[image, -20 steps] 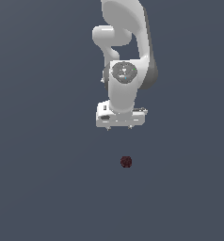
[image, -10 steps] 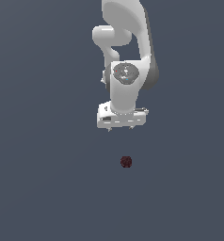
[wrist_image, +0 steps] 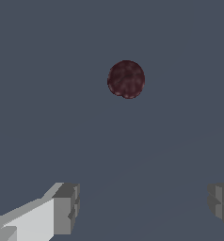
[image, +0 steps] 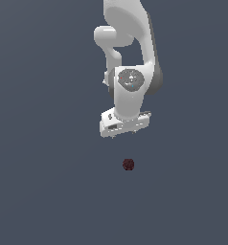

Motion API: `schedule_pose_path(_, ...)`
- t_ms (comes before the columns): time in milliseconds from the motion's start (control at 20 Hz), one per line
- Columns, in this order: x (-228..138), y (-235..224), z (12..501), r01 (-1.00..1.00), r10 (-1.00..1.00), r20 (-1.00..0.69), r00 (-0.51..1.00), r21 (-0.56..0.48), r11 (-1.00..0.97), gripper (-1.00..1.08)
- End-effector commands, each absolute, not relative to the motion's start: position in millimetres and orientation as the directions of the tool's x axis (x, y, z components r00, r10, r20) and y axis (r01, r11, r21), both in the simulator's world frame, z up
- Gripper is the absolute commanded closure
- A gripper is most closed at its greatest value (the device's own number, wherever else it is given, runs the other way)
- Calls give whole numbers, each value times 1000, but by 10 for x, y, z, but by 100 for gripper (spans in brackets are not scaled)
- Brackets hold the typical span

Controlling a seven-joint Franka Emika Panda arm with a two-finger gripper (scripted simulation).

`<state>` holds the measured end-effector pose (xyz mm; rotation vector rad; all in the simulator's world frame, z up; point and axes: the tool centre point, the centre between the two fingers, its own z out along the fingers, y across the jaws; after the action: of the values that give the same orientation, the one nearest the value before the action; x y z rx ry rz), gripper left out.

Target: Pick up the object and move it to a goal position.

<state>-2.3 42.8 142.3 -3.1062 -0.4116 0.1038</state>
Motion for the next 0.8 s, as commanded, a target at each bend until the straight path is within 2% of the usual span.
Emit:
schedule_pose_path(0,28,444,1393,321,322,-63,945,-16,-947,-92)
schedule_pose_path(750,374,557,1180,696,696,-44,717,-21,-718,-92)
